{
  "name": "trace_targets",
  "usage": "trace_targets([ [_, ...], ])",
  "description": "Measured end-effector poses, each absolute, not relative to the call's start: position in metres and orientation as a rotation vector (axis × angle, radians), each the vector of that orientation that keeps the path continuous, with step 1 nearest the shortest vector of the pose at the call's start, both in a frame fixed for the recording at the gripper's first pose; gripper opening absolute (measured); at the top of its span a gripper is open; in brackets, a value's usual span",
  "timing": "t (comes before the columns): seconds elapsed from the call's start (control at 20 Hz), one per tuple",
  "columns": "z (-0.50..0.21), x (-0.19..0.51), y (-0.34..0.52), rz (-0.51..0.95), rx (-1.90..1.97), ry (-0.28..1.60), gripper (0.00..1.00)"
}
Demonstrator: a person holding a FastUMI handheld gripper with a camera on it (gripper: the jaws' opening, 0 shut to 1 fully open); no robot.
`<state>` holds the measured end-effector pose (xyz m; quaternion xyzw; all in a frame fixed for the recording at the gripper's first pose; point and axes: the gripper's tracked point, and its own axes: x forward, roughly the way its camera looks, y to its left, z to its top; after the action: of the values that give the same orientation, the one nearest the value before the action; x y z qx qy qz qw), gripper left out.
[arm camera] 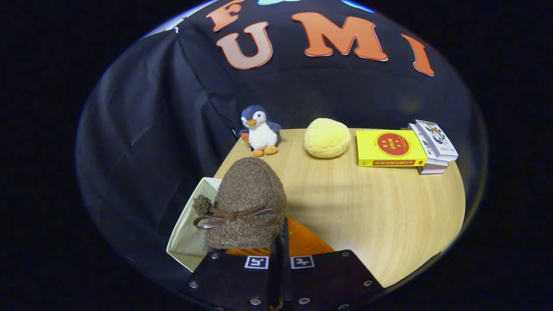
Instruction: Open the storage box then place both shoes into the box .Put the left shoe in first, then the right shoe, with the right side of both shoes facing outward in a uniform manner.
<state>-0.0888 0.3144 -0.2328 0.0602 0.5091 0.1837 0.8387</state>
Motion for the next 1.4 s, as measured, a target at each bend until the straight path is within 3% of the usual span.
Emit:
trace_targets([
  [0.35,-0.265,-0.104,0.385,0.412,0.07,1.159,0.04],
  [0.8,-0.31,-0.129,0.388,0.313,-0.067,1.272,0.08],
  [1.3,-0.283,-0.154,0.399,0.45,0.053,1.32,0.41],
  [1.4,-0.268,-0.149,0.394,0.472,0.077,1.291,0.52],
])
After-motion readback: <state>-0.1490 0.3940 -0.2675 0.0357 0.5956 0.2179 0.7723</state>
